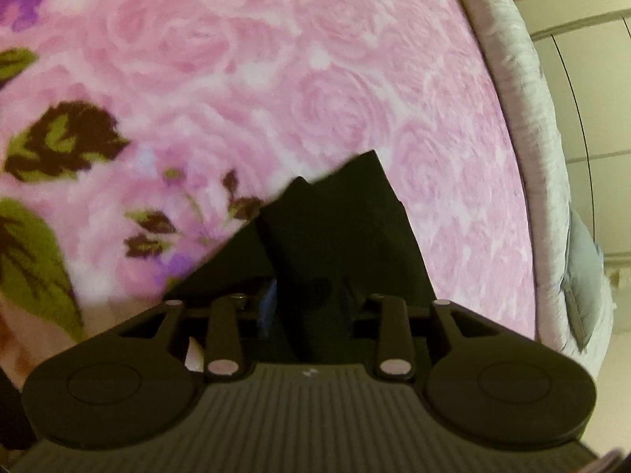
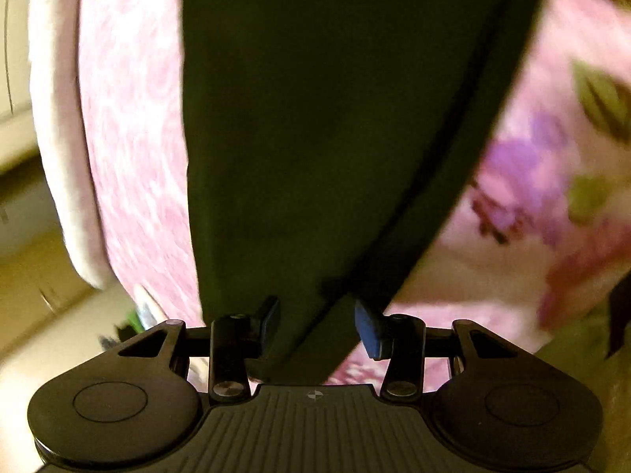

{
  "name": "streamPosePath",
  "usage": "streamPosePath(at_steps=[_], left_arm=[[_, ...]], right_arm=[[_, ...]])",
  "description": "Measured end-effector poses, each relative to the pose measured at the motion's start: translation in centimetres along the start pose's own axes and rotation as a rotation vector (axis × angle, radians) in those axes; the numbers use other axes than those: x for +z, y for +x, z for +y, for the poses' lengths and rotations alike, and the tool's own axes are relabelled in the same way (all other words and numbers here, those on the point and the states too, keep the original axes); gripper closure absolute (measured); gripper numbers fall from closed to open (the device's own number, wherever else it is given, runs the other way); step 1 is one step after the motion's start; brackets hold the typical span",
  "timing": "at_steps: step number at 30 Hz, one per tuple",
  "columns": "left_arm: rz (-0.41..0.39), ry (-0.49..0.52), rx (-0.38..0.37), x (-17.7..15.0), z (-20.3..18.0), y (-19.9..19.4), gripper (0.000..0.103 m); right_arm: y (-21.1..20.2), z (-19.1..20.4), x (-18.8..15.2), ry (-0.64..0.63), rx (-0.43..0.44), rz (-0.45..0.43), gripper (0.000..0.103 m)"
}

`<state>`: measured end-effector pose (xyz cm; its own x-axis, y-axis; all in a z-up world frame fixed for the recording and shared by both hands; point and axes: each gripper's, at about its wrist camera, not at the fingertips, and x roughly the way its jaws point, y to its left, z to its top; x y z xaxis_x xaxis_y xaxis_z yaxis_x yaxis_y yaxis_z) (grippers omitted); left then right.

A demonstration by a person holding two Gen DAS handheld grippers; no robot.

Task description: Fold clothes

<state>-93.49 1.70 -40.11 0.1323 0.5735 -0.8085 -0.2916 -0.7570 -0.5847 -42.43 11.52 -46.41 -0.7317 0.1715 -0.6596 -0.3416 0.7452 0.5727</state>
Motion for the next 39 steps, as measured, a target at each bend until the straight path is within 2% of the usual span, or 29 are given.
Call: streamPosePath(at_steps=[6,10,11,12,13,15,17,21,23,26,30,37,38,39], left_arm=[[-0.012,0.046,-0.012,0.0,-0.4,0.3,0.076],[-0.028,-0.006,-0.034,0.1,0.3,0.7,0.076],[-0.039,0.005,-0.046,0.1,0.2,0.4,0.083],[-0.054,0.034,-0.060,0.0,0.0,-0.2,0.099],[-0.069,0.064,-0.073,-0.1,-0.2,-0.7,0.099],[-0.100,0.124,-0.101,-0.3,-0.6,-1.8,0.099],[-0.125,0.182,-0.118,-0.6,-0.7,-3.0,0.099],[-0.148,0.288,-0.102,-2.2,-0.2,-5.3,0.100],[-0.153,0.324,-0.081,-2.9,0.4,-5.9,0.100],[-0.155,0.324,-0.049,-3.4,1.6,-5.3,0.100],[-0.156,0.412,-0.025,-3.8,1.7,-5.4,0.100],[-0.142,0.524,0.087,-4.9,1.9,-3.4,0.094],[-0.142,0.528,0.105,-4.9,1.6,-3.6,0.092],[-0.150,0.542,0.131,-5.1,1.1,-4.0,0.088]], right_arm=[[1.5,-1.3,0.5,0.091,0.075,-0.034,0.057],[2.2,-1.7,1.2,0.115,0.081,-0.075,0.059],[2.2,-1.7,1.3,0.116,0.075,-0.089,0.062],[2.3,-1.8,1.5,0.117,0.068,-0.103,0.080],[2.4,-1.8,1.7,0.118,0.061,-0.117,0.098],[1.9,-0.7,1.6,0.012,0.045,-0.130,0.101],[1.2,0.3,1.2,-0.068,0.043,-0.129,0.101],[0.0,1.7,0.6,-0.181,0.034,-0.115,0.101],[0.5,1.4,0.3,-0.195,0.006,-0.111,0.102],[1.5,1.0,-0.2,-0.214,-0.038,-0.105,0.102],[2.4,0.8,-0.8,-0.245,-0.092,-0.103,0.102],[2.4,1.6,-3.0,-0.334,-0.159,-0.137,0.101],[2.5,1.9,-3.2,-0.350,-0.167,-0.136,0.100],[2.5,2.2,-3.3,-0.367,-0.175,-0.134,0.094]])
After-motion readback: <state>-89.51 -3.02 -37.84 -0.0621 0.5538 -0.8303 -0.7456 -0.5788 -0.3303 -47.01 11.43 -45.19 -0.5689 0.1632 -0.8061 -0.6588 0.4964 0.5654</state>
